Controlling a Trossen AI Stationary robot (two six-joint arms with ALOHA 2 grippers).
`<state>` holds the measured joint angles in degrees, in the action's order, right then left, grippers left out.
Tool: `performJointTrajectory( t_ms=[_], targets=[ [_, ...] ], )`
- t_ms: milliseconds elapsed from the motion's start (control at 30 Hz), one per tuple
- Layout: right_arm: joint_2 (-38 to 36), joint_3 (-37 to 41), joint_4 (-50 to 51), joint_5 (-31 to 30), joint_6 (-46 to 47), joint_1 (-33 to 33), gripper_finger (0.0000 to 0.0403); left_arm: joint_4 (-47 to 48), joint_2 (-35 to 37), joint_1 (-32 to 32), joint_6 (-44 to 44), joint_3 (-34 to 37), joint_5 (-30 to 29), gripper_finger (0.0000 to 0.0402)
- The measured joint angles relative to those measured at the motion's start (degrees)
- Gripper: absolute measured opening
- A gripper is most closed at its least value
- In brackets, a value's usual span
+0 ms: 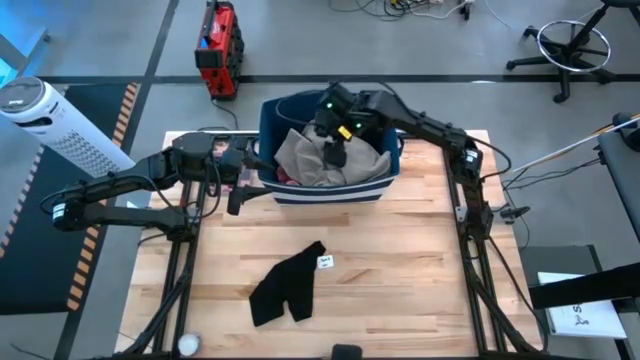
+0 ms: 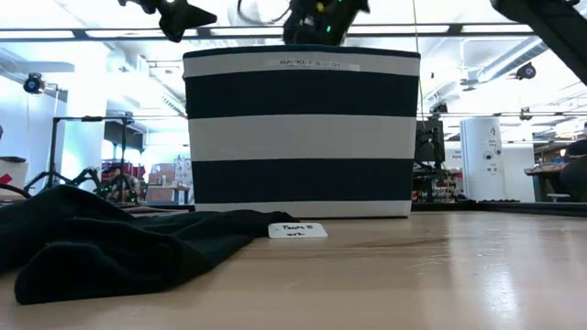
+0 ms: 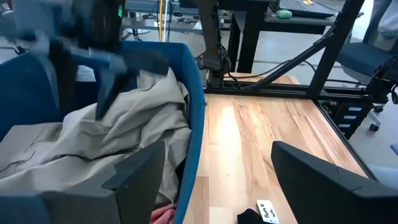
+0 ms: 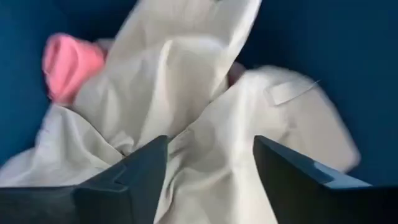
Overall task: Sort clothes
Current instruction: Put the gray shorts into the blue bin
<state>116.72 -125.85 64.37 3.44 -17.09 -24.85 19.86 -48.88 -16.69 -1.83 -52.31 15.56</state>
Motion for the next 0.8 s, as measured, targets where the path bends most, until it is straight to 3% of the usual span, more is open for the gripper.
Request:
performJointTrajectory(
  t_ms=[167, 267, 433, 633, 700, 800],
  targets=[
    [-1.9, -6.3, 5.7, 0.0, 0.0, 0.0, 0.0253, 0.0, 0.0, 0.0, 0.2, 0.0, 0.0, 0.0288],
    [-2.2, -7.7, 11.6, 0.4, -1.2, -0.1, 0.0246, 0.1, 0.0, 0.0, 0.2, 0.0, 0.0, 0.0285],
    [-1.8, -4.7, 19.5, 7.7, -9.0, -0.7, 0.0170, 0.2, 0.0, 0.0, 0.2, 0.0, 0.0, 0.0278],
    [-1.7, 5.2, 14.3, 11.8, -13.9, -2.6, 0.0029, 0.5, 0.0, 0.0, -0.1, 0.0, 0.0, 0.0273],
    [-1.6, 8.8, 11.1, 12.0, -14.1, -3.8, 0.0009, 0.5, 0.0, 0.0, -0.1, 0.0, 0.0, 0.0273],
    [-1.4, 13.7, 6.1, 12.2, -13.6, -5.5, 0.0015, 0.5, 0.0, 0.0, -0.5, 0.0, 0.0, 0.0272]
  ],
)
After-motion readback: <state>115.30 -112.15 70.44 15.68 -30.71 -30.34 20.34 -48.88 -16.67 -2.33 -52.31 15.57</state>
